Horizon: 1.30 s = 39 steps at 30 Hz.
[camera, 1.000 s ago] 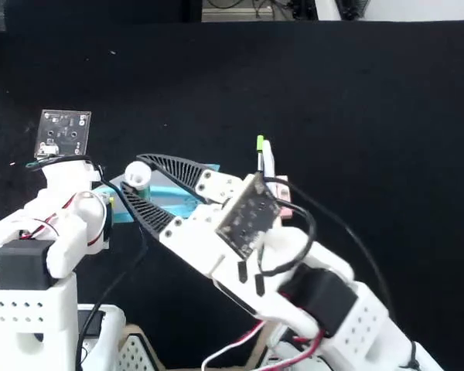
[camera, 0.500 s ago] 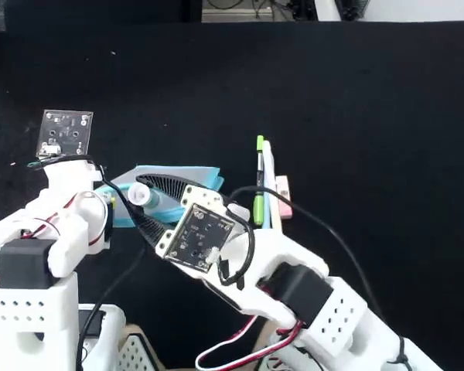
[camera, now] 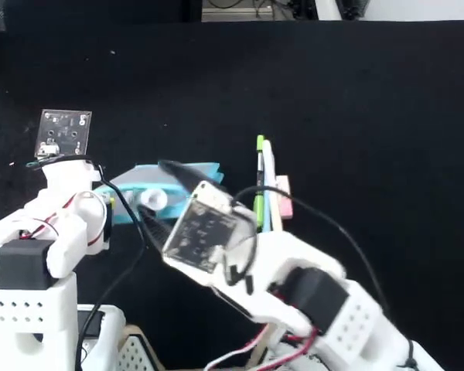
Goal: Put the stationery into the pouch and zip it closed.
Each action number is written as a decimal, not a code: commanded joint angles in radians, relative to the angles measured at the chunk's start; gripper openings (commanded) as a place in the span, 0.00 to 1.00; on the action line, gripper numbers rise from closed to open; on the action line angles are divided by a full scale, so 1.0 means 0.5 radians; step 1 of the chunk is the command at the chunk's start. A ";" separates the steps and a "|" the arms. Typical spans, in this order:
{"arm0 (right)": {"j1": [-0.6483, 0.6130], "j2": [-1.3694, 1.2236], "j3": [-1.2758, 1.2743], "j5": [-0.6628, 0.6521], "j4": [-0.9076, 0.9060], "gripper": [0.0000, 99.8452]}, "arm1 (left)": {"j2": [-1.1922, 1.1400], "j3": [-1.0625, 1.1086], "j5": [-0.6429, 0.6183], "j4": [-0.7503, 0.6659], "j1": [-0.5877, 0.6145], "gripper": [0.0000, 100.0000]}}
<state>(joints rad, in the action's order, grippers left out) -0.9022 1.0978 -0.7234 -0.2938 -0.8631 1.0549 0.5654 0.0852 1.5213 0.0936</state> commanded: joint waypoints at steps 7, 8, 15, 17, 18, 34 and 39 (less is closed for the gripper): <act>0.089 0.023 0.566 0.129 -0.245 0.23 | -0.009 0.011 0.012 -0.021 0.011 0.03; 0.135 0.020 0.600 0.129 -0.276 0.23 | -0.009 0.011 0.012 -0.021 0.011 0.03; 0.767 0.008 0.618 0.163 -0.540 0.18 | -0.009 0.011 0.012 -0.018 0.017 0.03; 0.988 -0.044 0.548 0.249 -0.577 0.13 | -0.009 0.011 0.012 -0.018 0.017 0.03; 1.089 -0.087 0.502 0.285 -0.580 0.11 | -0.009 0.011 0.012 -0.018 0.017 0.03; 1.494 -1.717 0.496 0.448 -0.577 0.20 | -0.009 0.011 0.012 -0.018 0.014 0.03; 1.501 -2.165 0.959 0.586 -0.543 0.18 | -0.009 0.011 0.012 -0.015 0.017 0.03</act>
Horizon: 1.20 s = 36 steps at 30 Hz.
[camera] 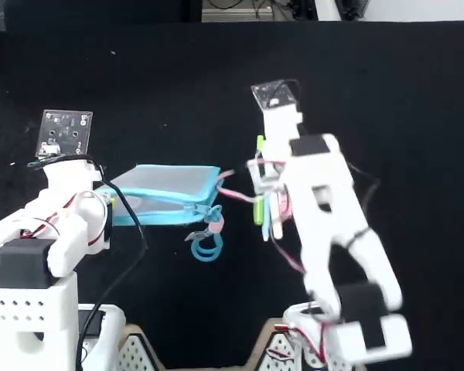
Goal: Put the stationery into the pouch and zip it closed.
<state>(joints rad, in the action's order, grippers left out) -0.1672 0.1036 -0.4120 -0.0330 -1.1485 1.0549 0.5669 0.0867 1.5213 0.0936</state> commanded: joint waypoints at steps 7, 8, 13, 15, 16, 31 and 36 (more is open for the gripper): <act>0.037 -0.802 0.953 0.061 0.046 0.17 | -0.009 0.008 0.009 -0.012 0.026 0.03; 0.058 -0.888 1.033 0.058 0.015 0.17 | -0.009 0.008 0.009 -0.012 0.026 0.03; 0.172 -1.250 1.410 0.058 -0.150 0.17 | -0.009 0.008 0.009 -0.012 0.026 0.03; 0.203 -1.367 1.554 0.055 -0.233 0.16 | -0.009 0.008 0.009 -0.012 0.020 0.03; 0.209 -1.419 1.625 0.037 -0.276 0.15 | -0.009 0.008 0.009 -0.012 0.020 0.03; 0.212 -1.582 2.377 -0.098 -1.019 0.01 | -0.009 0.008 0.009 -0.012 0.026 0.03; 0.209 -1.453 2.573 -0.080 -1.237 0.01 | -0.009 0.008 0.009 -0.012 0.026 0.03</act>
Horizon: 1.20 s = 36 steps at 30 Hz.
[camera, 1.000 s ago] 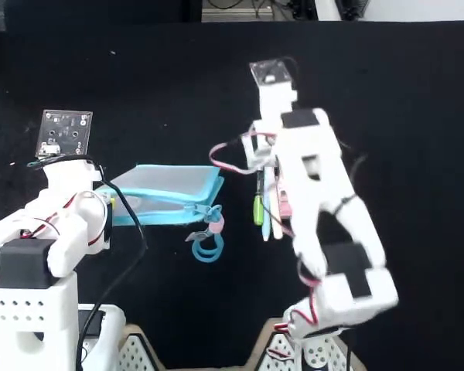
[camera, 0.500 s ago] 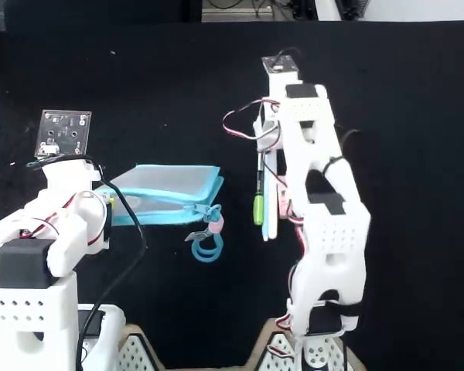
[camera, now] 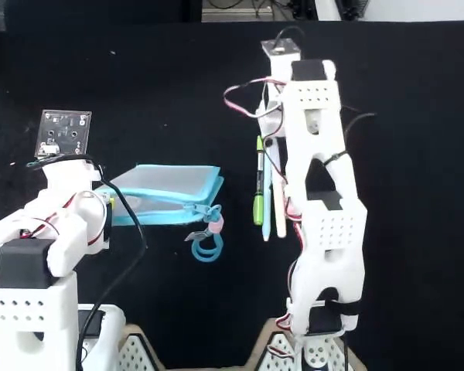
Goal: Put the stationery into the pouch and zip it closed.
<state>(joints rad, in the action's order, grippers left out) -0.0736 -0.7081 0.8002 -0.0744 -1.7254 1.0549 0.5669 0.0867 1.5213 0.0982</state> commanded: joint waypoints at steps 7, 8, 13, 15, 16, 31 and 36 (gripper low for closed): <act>0.009 0.671 -0.370 -0.015 -0.083 0.01 | -0.009 0.008 0.009 -0.012 0.017 0.03; 0.009 0.787 -0.468 -0.018 -0.080 0.01 | -0.009 0.008 0.009 -0.012 0.017 0.03; 0.009 1.432 -0.818 -0.021 -0.052 0.01 | -0.009 0.008 0.009 -0.012 0.017 0.03; 0.003 1.686 -0.898 -0.021 -0.055 0.01 | -0.009 0.008 0.009 -0.012 0.017 0.03; -0.015 1.803 -0.922 -0.018 -0.055 0.01 | -0.009 0.008 0.009 -0.012 0.017 0.03; -0.724 3.254 -1.026 0.003 0.068 0.01 | -0.009 0.011 0.009 -0.012 0.014 0.03; -0.859 3.601 -1.039 0.003 0.334 0.01 | -0.009 0.011 0.009 -0.012 0.011 0.03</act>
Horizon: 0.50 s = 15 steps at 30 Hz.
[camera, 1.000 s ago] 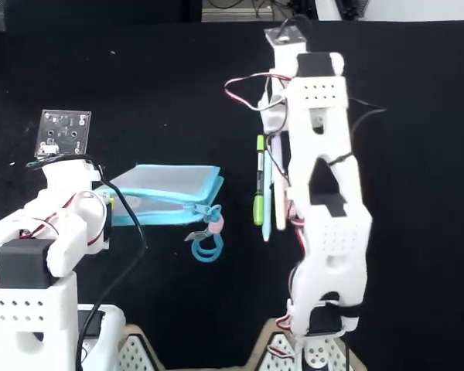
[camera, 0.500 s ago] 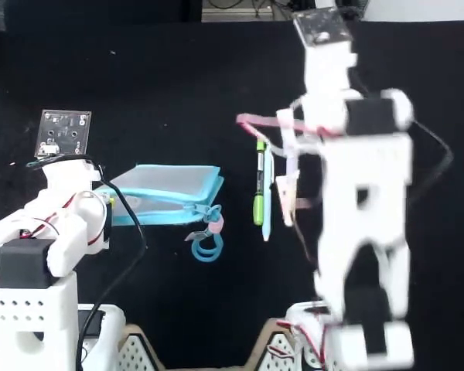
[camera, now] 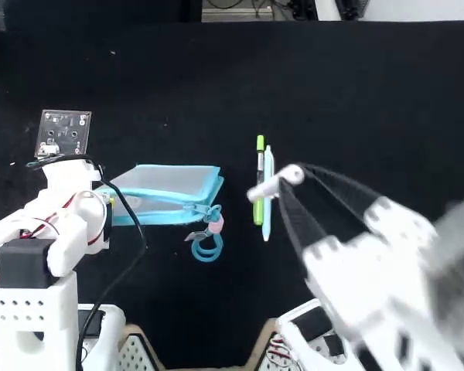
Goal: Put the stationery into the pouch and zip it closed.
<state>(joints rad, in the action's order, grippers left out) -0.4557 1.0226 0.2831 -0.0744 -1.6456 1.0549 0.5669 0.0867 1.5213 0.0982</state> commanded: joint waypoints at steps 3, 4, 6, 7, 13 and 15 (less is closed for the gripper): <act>-0.325 0.235 -0.078 0.021 0.384 0.01 | -0.009 0.011 0.009 -0.015 0.011 0.03; -0.430 0.247 -0.118 0.058 0.457 0.01 | -0.009 0.011 0.009 -0.015 0.008 0.03; -0.644 0.259 -0.219 0.107 0.568 0.01 | -0.009 0.011 0.009 -0.015 0.008 0.03; -0.740 0.259 -0.281 0.110 0.611 0.01 | -0.009 0.011 0.009 -0.015 0.008 0.03; -0.816 0.269 -0.763 0.061 0.921 0.01 | -0.009 0.011 0.009 -0.015 0.014 0.03; -0.819 0.269 -0.864 0.028 0.982 0.01 | -0.009 0.011 0.009 -0.015 0.014 0.03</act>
<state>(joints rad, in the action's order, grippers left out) -0.8531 1.1561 -0.0852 -0.0391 -1.2206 1.0549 0.5669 0.0867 1.5213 0.0982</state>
